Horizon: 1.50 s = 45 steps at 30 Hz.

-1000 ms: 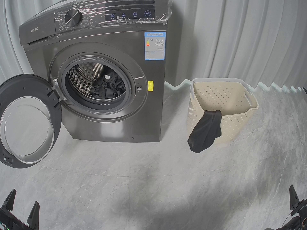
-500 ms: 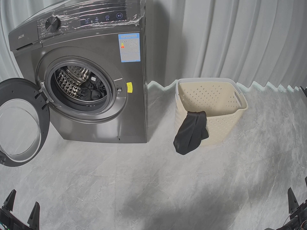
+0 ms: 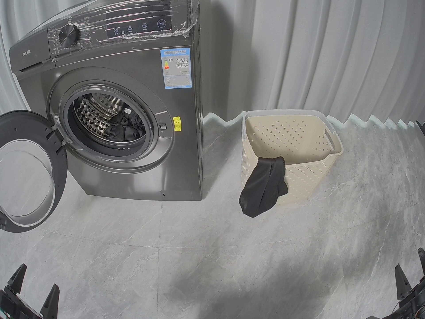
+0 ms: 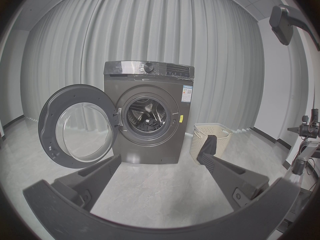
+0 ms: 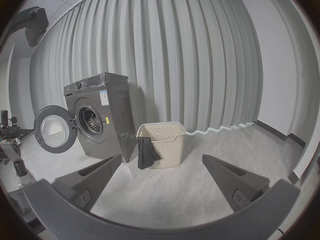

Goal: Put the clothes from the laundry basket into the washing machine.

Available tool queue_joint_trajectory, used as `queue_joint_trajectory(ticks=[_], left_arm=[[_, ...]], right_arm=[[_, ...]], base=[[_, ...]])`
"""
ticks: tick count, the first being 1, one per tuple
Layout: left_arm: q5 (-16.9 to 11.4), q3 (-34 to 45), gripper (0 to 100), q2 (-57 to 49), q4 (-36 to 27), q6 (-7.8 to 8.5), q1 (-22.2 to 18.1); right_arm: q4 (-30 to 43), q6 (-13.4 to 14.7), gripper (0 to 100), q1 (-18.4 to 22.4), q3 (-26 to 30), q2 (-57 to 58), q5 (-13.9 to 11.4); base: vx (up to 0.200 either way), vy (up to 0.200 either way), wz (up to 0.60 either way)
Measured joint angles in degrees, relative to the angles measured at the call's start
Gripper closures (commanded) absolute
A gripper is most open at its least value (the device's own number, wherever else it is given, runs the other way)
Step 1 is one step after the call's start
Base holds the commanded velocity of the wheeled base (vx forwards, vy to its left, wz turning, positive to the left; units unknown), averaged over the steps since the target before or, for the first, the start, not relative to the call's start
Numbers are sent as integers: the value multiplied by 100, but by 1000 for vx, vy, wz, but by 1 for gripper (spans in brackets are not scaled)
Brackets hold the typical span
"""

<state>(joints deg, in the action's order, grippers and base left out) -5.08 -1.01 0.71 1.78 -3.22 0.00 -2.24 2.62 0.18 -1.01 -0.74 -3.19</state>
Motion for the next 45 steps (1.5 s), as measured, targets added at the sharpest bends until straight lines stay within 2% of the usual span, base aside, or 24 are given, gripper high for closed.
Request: queue_joint_trajectory(ticks=[7,11,15,19,24,29,40,42,45], left_arm=[[-2,0,0,2,0,-26,0],[-13,0,0,4,11,-9,0],[-16,0,0,4,22,-22,0],[-17,0,0,4,27,-41,0],[-13,0,0,6,27,-50,0],[-13,0,0,6,29,-63,0],[7,0,0,11,40,-123,0],[13,0,0,11,40,-134,0],[24,0,0,13,45,-149,0]], right_arm=[[-210,-140,0,0,-11,0,11],[-246,-162,0,-2,-196,0,-46],[88,-165,0,-18,-282,-38,-391],[213,-167,0,-34,-406,-372,-756],[124,-183,0,-39,-717,-1287,-1103],[-202,-180,0,-80,-1075,-2494,-1341],[-1871,-71,0,-567,-1460,-5235,-1459],[-2266,-39,0,-716,-1480,-5742,-1380],[-2827,94,0,-1074,-1514,-6400,-1134]], base=[[0,-200,0],[0,-100,0],[0,0,0],[200,0,0],[200,0,0],[200,0,0],[200,0,0],[200,0,0],[200,0,0]])
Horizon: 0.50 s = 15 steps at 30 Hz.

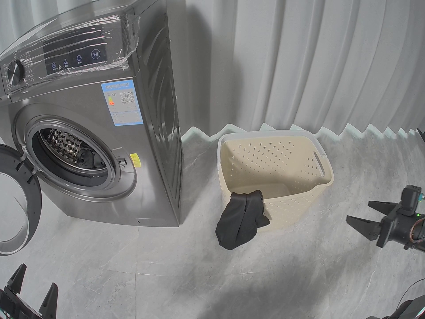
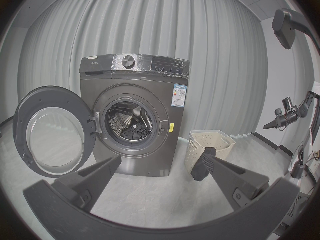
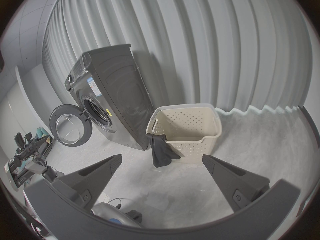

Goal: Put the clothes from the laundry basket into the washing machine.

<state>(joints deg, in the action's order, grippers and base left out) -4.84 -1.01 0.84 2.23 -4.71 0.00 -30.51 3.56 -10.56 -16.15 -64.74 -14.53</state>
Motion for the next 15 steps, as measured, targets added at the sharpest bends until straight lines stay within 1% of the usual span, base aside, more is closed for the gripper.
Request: queue_joint_trajectory(ticks=[2,6,8,10,11,12,13,15], left_arm=[[9,0,0,0,1,-7,0],[49,0,0,1,9,-18,2],[118,0,0,1,23,-16,0],[202,0,0,1,37,-13,0],[285,0,0,1,45,-7,0],[317,0,0,1,48,-7,0],[380,0,0,1,61,-9,0],[419,0,0,1,66,-18,0]], right_arm=[[-277,152,0,-316,-27,-364,216],[-638,577,0,-1013,-118,-1095,660],[-742,708,0,-1245,-212,-1493,827],[-863,779,0,-1373,-295,-1838,931],[-1048,818,0,-1436,-361,-2122,1019],[-1145,829,0,-1458,-385,-2230,1048],[-1440,853,0,-1526,-446,-2520,1109],[-1626,870,0,-1562,-479,-2745,1152]], base=[[0,0,0],[0,0,0],[0,0,0],[0,0,0],[0,0,0],[0,0,0],[0,0,0],[0,0,0]])
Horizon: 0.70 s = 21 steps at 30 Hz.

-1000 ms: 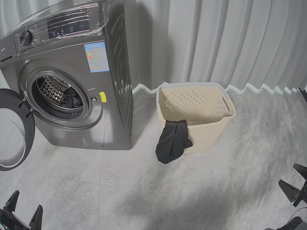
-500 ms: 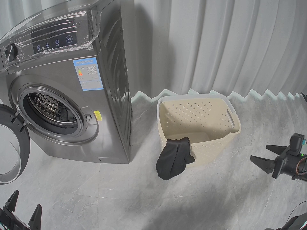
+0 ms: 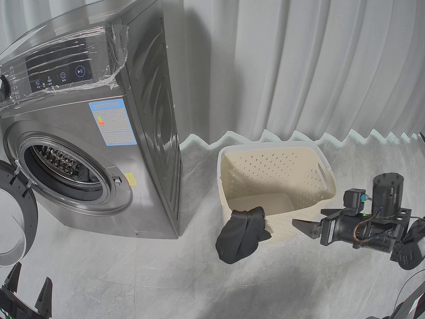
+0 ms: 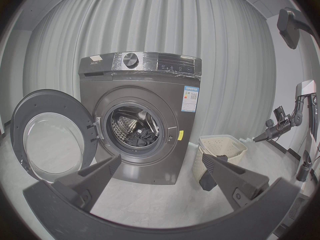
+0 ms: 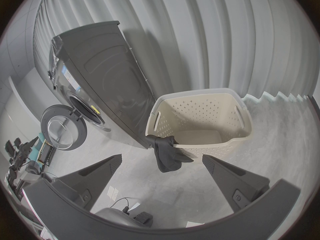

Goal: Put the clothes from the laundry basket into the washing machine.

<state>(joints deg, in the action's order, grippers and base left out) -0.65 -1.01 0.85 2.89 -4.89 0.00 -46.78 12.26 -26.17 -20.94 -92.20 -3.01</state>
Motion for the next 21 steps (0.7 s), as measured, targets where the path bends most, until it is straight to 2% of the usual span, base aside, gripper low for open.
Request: queue_joint_trajectory(ticks=[9,16,21], left_arm=[[27,0,0,2,22,-208,0],[72,0,0,2,26,-204,0],[85,0,0,5,23,-217,0]], right_arm=[[-701,34,0,-211,-140,-1213,233],[-914,40,0,-480,-344,-1852,467],[-925,40,0,-605,-524,-2153,514]], base=[[0,0,0],[0,0,0],[0,0,0]])
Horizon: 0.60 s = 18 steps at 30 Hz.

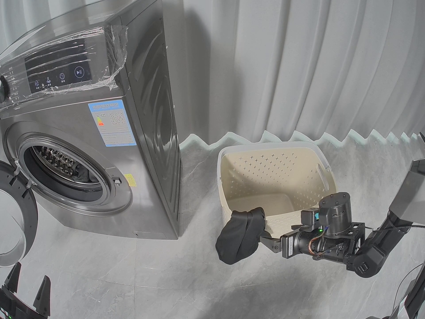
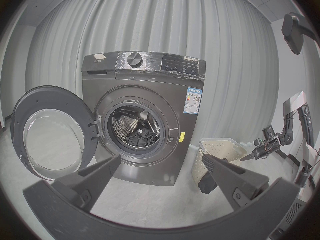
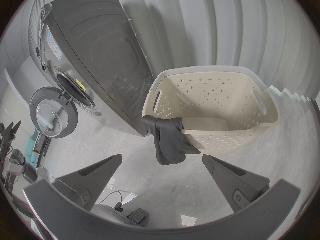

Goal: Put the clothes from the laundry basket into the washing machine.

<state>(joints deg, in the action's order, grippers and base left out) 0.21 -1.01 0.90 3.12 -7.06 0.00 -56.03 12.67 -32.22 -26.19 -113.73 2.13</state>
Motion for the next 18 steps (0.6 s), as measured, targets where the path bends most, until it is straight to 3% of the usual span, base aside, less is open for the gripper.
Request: queue_joint_trajectory(ticks=[18], left_arm=[[12,0,0,2,55,-41,0]], right_arm=[[-9,57,0,-151,-1312,-1460,330]], base=[[0,0,0]])
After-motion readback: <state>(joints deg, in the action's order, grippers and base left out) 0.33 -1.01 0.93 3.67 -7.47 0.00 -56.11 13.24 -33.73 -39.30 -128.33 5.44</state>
